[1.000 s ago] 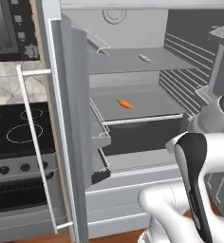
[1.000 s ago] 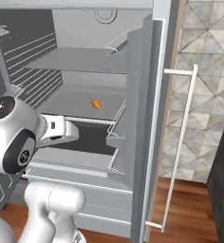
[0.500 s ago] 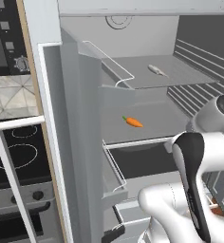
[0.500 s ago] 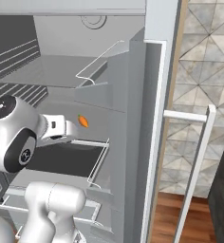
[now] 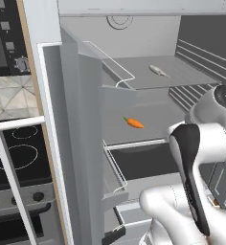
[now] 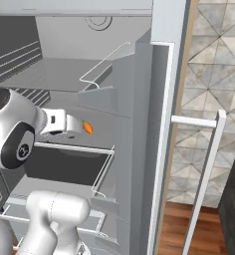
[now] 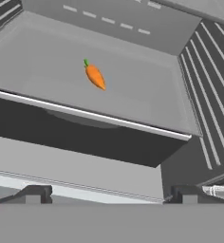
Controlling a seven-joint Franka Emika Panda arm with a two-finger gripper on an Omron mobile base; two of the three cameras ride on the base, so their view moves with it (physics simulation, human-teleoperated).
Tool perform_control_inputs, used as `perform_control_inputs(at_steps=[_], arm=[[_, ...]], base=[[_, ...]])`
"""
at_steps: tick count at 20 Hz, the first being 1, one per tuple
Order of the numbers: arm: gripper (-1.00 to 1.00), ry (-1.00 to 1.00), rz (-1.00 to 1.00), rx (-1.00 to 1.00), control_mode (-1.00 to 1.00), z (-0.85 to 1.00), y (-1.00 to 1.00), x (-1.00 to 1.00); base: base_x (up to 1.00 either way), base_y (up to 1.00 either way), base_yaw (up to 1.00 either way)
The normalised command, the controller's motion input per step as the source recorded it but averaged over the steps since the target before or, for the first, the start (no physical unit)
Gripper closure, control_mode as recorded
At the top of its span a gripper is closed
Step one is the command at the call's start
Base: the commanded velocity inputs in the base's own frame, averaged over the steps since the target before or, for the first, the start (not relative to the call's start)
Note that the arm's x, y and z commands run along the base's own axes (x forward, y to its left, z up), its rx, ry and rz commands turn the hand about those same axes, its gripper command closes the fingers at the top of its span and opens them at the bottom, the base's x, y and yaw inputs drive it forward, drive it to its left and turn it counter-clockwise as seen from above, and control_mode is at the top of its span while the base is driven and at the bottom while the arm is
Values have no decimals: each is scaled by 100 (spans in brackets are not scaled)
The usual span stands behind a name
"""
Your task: Place one carrot and one fish in each tupperware on the nearby counter, to pack two identical lunches.
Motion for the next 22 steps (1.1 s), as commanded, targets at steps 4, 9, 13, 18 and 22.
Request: perform_control_inputs(at_steps=[4, 9, 13, 18, 22], arm=[[-100, 0, -6, 12, -100, 66, 0, 3], [-100, 0, -1, 12, -100, 58, 0, 12], [-100, 0, 0, 3, -100, 18, -5, 36], [-100, -4, 0, 0, -100, 8, -7, 30], [-100, -6, 0, -2, -100, 10, -6, 32]], base=[[0, 0, 0], [0, 0, 0], [0, 0, 0], [0, 0, 0], [0, 0, 0]])
